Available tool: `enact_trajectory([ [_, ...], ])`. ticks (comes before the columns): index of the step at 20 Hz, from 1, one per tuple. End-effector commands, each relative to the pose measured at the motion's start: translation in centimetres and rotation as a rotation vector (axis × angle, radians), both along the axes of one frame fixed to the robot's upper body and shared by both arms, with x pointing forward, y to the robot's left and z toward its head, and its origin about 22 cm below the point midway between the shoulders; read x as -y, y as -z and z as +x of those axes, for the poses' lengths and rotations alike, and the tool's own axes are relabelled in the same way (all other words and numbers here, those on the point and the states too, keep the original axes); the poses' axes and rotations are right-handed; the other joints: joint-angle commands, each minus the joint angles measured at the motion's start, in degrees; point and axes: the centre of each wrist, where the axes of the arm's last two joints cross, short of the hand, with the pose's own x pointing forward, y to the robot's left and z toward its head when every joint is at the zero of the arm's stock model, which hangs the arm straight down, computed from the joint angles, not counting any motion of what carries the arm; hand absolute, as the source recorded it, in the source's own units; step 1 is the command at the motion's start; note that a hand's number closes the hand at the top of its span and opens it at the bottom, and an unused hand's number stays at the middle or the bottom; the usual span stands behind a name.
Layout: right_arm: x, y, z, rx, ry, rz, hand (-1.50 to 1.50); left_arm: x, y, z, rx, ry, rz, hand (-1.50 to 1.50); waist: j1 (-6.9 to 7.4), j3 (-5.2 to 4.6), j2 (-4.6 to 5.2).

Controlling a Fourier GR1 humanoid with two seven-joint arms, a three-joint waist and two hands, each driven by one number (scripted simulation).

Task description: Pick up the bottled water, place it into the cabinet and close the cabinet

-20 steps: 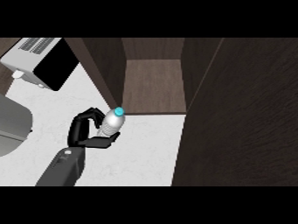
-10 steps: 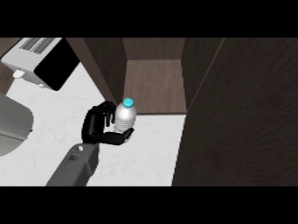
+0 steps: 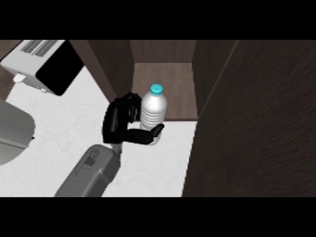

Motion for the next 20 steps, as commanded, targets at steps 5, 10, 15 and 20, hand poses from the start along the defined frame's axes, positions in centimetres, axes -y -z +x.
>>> enact_trajectory([
  [5,1.2,-1.6,-2.2,0.049,0.004,-0.030,-1.50,4.0,-4.2,2.9,0.002,-0.033,0.071,1.50,-1.01,-0.01,0.34],
  [10,1.0,-1.0,-0.6,0.040,0.039,-0.023,-1.50,6.5,-7.2,4.0,-0.038,-0.045,0.096,1.50,-0.66,-0.02,0.39],
  [15,1.7,-0.6,-2.5,0.036,0.009,-0.020,-1.50,5.8,-5.7,5.1,-0.111,-0.117,0.072,1.50,-1.64,0.01,0.44],
  [20,2.9,-1.6,-3.1,0.030,-0.005,-0.022,-1.50,4.7,-4.9,6.6,-0.132,-0.184,0.093,1.50,-1.47,0.02,0.54],
])
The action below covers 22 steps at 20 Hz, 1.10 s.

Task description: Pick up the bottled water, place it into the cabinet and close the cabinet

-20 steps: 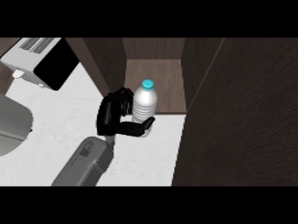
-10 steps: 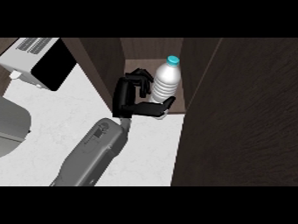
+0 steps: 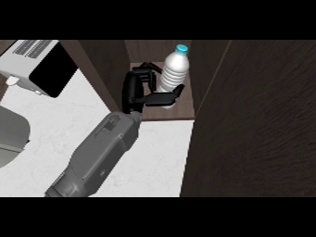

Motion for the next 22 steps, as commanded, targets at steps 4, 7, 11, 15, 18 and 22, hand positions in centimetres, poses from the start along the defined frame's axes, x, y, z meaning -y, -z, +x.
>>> enact_trajectory([
  [4,0.3,-2.1,-1.9,0.043,0.010,0.035,-1.50,-0.7,0.4,2.1,-0.027,-0.093,0.080,1.50,-0.15,-0.03,0.07],
  [7,1.8,-1.6,-1.0,0.035,0.002,0.008,-1.50,-1.1,-1.0,3.5,-0.009,-0.120,0.103,1.50,0.22,0.05,0.17],
  [11,1.3,-1.5,-1.4,0.057,-0.025,0.027,-1.50,-2.0,1.8,2.9,0.000,-0.201,0.183,1.50,-1.97,-0.01,0.79],
  [15,1.8,-1.3,-1.7,0.041,-0.038,0.012,-1.50,-1.5,-0.1,4.3,-0.001,-0.224,0.180,1.50,-1.81,0.01,0.75],
  [18,1.4,-1.9,-1.9,0.067,-0.029,0.016,-1.50,-2.0,0.6,4.3,0.015,-0.231,0.242,1.50,-1.83,-0.05,0.82],
  [22,1.8,-1.1,-1.1,0.048,-0.032,0.000,-1.50,-2.3,0.9,4.4,0.004,-0.200,0.311,-1.50,-1.69,-0.01,0.95],
])
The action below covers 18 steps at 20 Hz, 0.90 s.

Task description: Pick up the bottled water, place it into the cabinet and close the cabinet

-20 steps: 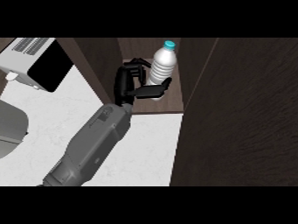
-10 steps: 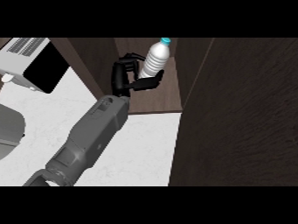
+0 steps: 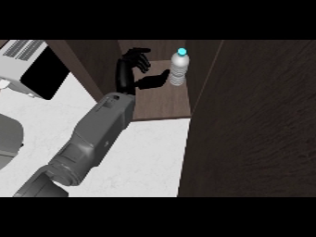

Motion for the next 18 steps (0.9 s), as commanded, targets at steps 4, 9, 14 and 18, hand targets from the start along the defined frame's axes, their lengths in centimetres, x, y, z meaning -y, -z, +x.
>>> enact_trajectory([
  [4,0.2,-1.0,-0.5,0.014,-0.036,0.035,-1.50,-0.1,0.0,0.3,-0.013,-0.018,0.003,-1.50,-1.18,-0.04,0.49],
  [9,0.2,-1.0,-0.6,0.021,-0.037,0.036,-1.50,-0.4,0.0,0.4,0.005,0.001,-0.002,-1.50,-0.49,-0.03,0.38],
  [14,0.7,-1.4,-1.0,0.019,-0.032,0.046,-1.50,0.0,-1.5,1.2,0.004,0.028,-0.068,-1.50,-0.55,-0.02,0.31],
  [18,0.5,-0.8,-0.7,0.033,-0.038,0.038,-1.50,-0.3,-0.9,0.9,0.028,0.064,0.003,-1.50,-0.52,0.02,0.29],
])
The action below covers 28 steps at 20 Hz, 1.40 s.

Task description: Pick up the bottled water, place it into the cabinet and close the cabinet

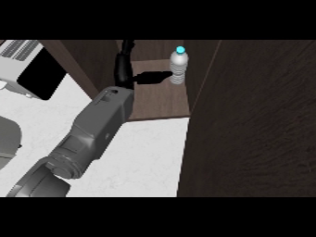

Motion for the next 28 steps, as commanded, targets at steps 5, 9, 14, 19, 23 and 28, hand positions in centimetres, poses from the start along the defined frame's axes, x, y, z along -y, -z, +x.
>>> enact_trajectory([
  [5,0.5,-0.7,0.2,0.022,-0.013,0.024,-1.50,0.5,-0.3,0.0,0.070,0.137,-0.081,-1.50,0.41,0.00,0.07],
  [9,0.1,-1.1,-1.3,0.007,-0.014,0.029,-1.50,1.3,-1.9,0.4,0.108,0.285,-0.181,-1.50,0.46,-0.03,-0.45],
  [14,0.9,-0.6,-1.3,0.003,0.012,0.002,-1.50,2.3,-3.2,0.3,0.101,0.387,-0.262,-1.50,2.01,0.07,-1.42],
  [19,0.5,-0.5,-1.1,0.014,0.014,-0.006,-1.50,2.0,-0.7,-1.7,0.091,0.395,-0.360,-1.50,2.51,0.05,-1.56],
  [23,-0.1,-0.5,-1.8,0.006,0.014,0.005,-1.50,2.9,-0.7,-3.3,0.079,0.414,-0.380,-1.50,3.56,0.05,-1.75],
  [28,0.8,-1.6,-2.0,0.011,0.045,-0.029,-1.50,2.0,-0.1,-6.7,0.054,0.449,-0.408,1.50,4.97,0.05,-2.02],
])
